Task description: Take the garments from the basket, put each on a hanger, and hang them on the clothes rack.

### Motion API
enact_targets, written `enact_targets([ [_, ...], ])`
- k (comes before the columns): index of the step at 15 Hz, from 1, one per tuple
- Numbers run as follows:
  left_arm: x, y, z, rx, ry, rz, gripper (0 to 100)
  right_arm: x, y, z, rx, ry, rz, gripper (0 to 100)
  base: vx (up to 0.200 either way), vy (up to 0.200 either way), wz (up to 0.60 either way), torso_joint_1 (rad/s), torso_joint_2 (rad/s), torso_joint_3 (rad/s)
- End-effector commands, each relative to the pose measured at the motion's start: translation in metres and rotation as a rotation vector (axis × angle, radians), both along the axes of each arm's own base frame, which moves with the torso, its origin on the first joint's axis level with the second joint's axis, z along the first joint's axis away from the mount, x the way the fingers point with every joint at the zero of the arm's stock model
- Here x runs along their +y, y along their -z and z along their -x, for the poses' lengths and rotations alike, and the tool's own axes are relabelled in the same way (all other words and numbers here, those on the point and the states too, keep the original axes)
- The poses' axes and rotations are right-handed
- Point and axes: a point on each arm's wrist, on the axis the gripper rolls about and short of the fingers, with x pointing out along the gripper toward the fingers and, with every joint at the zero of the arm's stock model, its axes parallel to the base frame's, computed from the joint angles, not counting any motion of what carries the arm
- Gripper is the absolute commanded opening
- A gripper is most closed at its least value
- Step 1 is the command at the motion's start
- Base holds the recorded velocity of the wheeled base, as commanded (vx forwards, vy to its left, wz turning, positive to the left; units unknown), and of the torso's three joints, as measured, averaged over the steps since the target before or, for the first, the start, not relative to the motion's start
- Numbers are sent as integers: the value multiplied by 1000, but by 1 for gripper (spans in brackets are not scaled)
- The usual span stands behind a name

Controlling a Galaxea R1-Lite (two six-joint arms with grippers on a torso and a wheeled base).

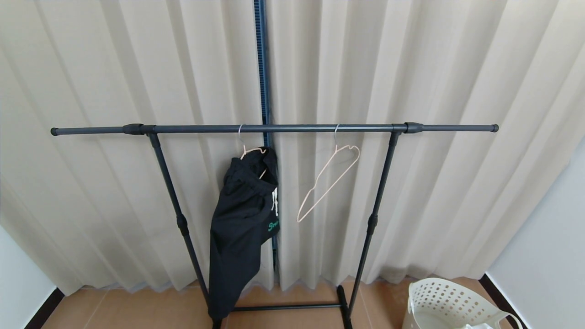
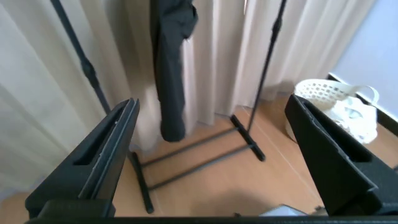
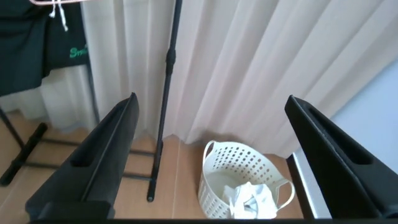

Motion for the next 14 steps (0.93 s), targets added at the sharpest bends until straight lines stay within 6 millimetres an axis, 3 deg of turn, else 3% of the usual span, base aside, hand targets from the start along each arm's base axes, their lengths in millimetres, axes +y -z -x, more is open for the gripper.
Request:
enact_targets([
  [1,0,5,12,-133,-26,-39,100,0,2,7,-83,21,-5,100,0,0,0,0,0,0],
  [8,2,5,11,-116,-112,10,100,1,2,9,-128,13,-135,100,0,0,0,0,0,0],
  [14,2,5,11,-110,-113,29,100,4,2,10,-111,-105,-185,100,0,0,0,0,0,0],
])
